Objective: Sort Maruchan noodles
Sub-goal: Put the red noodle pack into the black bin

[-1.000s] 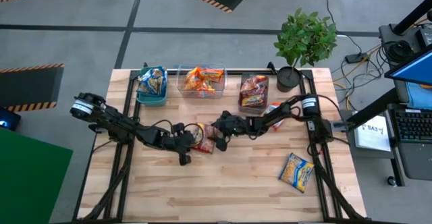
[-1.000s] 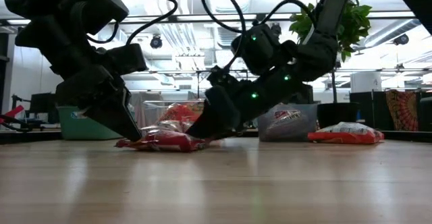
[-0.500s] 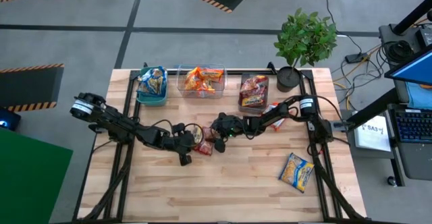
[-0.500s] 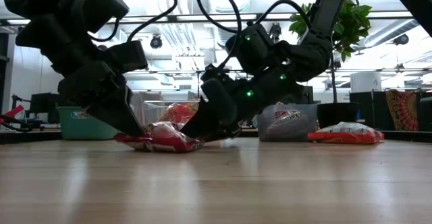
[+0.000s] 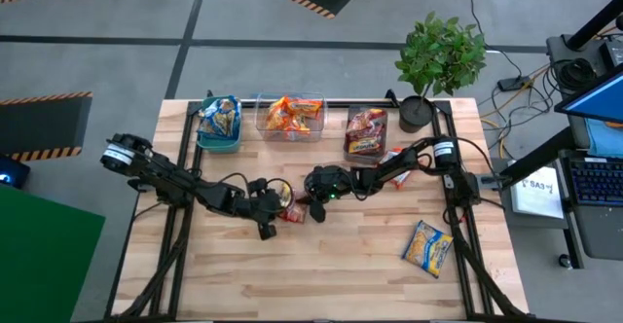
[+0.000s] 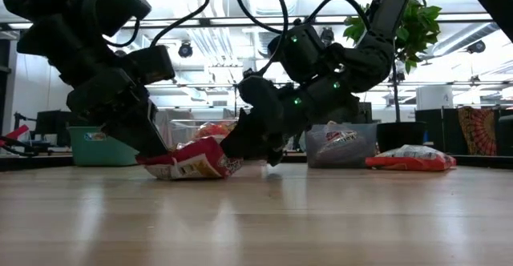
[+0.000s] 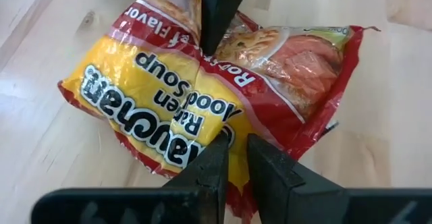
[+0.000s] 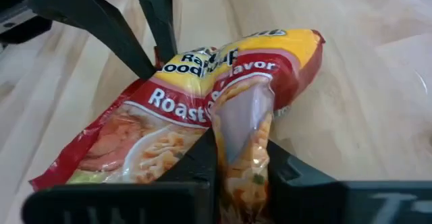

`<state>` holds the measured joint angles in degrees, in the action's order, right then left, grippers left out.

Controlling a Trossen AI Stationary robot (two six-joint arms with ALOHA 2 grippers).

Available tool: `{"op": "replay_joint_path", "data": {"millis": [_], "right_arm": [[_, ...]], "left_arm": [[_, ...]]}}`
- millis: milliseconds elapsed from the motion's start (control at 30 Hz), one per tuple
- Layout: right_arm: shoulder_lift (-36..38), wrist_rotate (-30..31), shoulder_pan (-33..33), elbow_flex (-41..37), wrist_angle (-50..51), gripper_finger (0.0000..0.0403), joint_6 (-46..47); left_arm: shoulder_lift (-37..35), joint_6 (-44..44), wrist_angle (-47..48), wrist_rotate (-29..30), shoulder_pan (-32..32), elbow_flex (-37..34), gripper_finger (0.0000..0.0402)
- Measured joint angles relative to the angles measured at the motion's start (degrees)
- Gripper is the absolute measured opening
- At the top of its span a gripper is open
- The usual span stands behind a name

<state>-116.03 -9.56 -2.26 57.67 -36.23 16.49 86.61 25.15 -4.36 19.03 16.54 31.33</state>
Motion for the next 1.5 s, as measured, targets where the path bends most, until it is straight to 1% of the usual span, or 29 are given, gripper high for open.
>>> {"op": "replay_joint_path", "data": {"millis": [133,267,367,467,600,667,767,900,967,1033,1100,1200,1300,1367,1500], "right_arm": [[2.46,-0.03,0.02,0.00,4.03,0.0041,-0.58],[7.28,0.76,0.02,0.00,10.47,0.0046,-2.78],[11.90,4.90,0.28,0.00,16.57,0.0041,-5.40],[17.56,11.04,0.35,-0.02,23.98,0.0035,-8.54],[25.14,22.18,0.28,-0.02,33.62,0.0035,-10.80],[28.66,28.69,0.26,-0.02,38.08,0.0035,-11.32],[33.57,37.98,0.26,-0.02,44.01,0.0035,-11.37],[38.40,47.45,0.24,-0.02,51.10,0.0034,-11.07],[40.37,52.48,0.24,-0.02,54.85,0.0034,-9.66],[42.07,57.45,0.24,-0.02,59.45,0.0034,-5.94],[43.22,60.84,0.21,-0.02,63.53,0.0034,-1.64],[43.59,62.13,0.17,-0.04,68.12,0.0034,-0.15],[43.54,62.14,0.00,-0.17,69.53,0.0034,-2.49],[43.52,62.16,-0.22,-0.17,69.37,0.0034,-5.29],[43.58,62.13,-0.68,-0.17,68.61,0.0034,-10.99]], "left_arm": [[-1.64,-0.97,0.59,0.00,1.01,0.02,0.0040],[-5.91,-2.71,2.37,-0.03,1.88,0.02,0.0040],[-10.48,-5.71,2.51,0.07,2.04,0.01,0.0040],[-15.54,-9.54,1.88,1.96,2.05,0.00,0.0040],[-21.88,-15.28,0.12,4.95,2.05,0.02,0.0040],[-24.57,-18.10,-1.31,6.17,2.03,0.02,0.0040],[-27.75,-22.47,-3.31,8.22,2.03,0.02,0.0040],[-30.95,-27.28,-4.61,10.50,1.94,0.02,0.0040],[-32.16,-28.79,-4.48,12.51,1.94,0.02,0.0040],[-33.04,-29.95,-4.60,15.24,1.85,0.02,0.0040],[-33.47,-30.70,-4.29,18.68,1.84,0.02,0.0040],[-33.41,-31.67,-3.57,24.46,1.68,0.02,0.0040],[-32.86,-31.95,-3.39,28.56,1.57,0.02,0.0040],[-32.35,-31.80,-3.17,29.48,1.57,0.02,0.0040],[-31.40,-31.76,-3.08,29.50,1.57,0.02,0.0040]]}}
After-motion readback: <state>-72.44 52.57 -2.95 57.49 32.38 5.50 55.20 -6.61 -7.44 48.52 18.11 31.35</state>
